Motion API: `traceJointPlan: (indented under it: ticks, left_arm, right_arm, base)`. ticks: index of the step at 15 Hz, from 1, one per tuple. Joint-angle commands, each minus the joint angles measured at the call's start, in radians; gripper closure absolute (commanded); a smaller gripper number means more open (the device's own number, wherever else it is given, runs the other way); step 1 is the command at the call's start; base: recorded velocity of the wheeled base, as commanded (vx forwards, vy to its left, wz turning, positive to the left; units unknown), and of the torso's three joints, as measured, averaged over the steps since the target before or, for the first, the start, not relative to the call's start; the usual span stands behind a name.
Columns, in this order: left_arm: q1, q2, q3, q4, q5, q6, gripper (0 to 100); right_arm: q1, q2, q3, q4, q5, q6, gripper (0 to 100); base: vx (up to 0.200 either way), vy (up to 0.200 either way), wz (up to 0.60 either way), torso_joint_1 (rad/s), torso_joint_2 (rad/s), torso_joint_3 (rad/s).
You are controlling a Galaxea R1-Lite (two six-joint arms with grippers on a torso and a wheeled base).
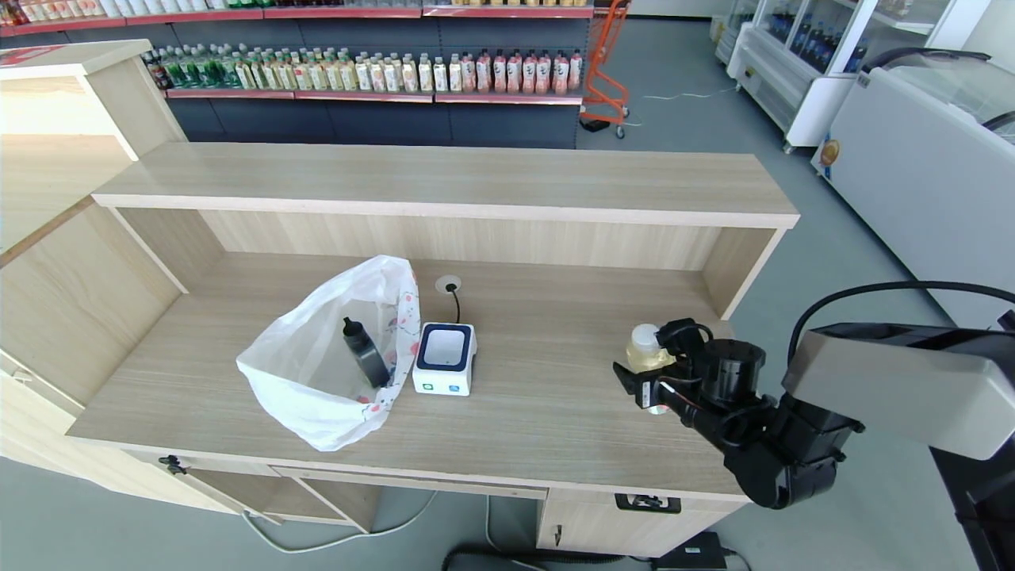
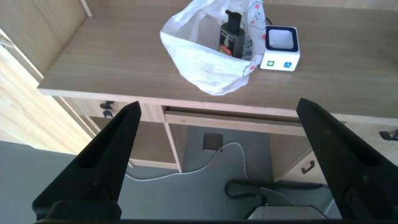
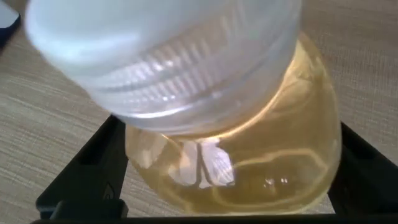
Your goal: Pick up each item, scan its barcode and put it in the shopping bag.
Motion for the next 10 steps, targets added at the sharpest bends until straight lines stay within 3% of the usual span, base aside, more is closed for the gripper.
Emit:
traceJointPlan:
  ticks: [1,10]
  left_arm:
    - [0.000,0.000,0.000,0.000,0.001,0.000,0]
    - [0.000,0.000,0.000,0.000,0.001,0.000,0]
  right_arm:
    - [-0.003,-0.001,-0.010,-0.001,0.001,-0.001,100]
    - [-0.021,-0.001,0.079,-0.060,0.002,-0.015,100]
  base:
    - [0.000,0.000,0.00,0.000,0.00,0.000]
    - [0.000,0.000,0.00,0.000,0.00,0.000]
